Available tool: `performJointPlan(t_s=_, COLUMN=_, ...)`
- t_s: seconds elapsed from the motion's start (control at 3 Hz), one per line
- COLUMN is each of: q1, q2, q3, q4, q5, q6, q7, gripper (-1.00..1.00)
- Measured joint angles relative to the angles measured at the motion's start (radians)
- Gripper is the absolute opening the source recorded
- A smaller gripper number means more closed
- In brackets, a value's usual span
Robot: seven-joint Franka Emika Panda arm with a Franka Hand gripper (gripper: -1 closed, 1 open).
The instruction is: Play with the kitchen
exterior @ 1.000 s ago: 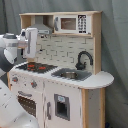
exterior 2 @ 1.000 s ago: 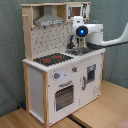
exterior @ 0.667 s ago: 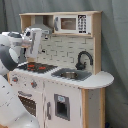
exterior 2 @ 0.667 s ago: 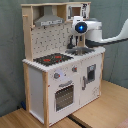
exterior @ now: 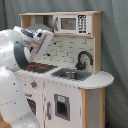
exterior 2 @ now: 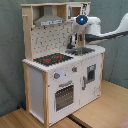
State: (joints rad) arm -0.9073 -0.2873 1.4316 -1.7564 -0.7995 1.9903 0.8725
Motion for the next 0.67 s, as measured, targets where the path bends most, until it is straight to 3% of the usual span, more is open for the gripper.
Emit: performJointPlan(t_s=0.67, q1=0.000, q2=0.194, q3=-0.030, q4=0.018, q5=0.046, q6=-0.054, q7=-0.036, gripper=1.00)
